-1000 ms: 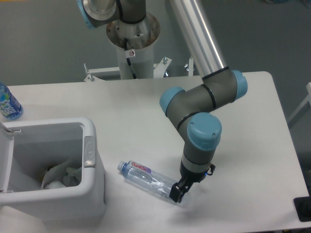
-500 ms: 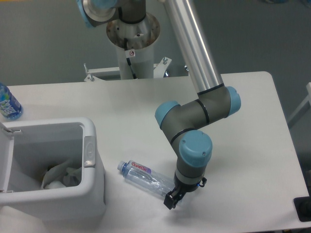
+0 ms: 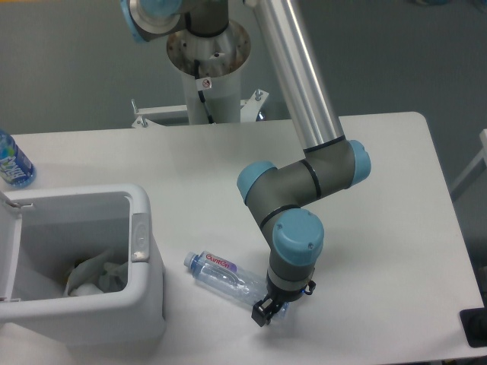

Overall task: Place the trash in the trash can
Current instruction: 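Close the gripper around the bottle's bottom end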

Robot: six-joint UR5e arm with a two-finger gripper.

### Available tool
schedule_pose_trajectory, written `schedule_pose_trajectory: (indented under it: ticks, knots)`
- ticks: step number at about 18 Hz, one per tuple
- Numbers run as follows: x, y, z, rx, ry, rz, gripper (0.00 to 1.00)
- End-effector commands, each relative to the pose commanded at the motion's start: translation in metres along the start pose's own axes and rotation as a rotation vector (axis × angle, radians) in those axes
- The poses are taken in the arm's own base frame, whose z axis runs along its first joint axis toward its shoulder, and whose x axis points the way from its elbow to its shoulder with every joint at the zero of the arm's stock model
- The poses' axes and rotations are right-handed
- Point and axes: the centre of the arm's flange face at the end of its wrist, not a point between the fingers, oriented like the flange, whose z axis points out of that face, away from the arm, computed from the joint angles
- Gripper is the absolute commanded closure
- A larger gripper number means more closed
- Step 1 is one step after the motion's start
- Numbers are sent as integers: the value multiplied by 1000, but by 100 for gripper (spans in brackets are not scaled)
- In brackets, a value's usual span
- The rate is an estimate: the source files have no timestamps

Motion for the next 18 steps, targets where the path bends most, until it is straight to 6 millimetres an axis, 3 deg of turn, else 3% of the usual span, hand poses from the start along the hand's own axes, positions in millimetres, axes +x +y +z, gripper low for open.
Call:
schedule_pose_trajectory:
  ticks: [6,8,18]
  knots:
    - [5,6,1,-5,-2,10,30]
    - [5,5,-3,2,-5,11,39]
    - [4,4,-16,28,-19,18,39]
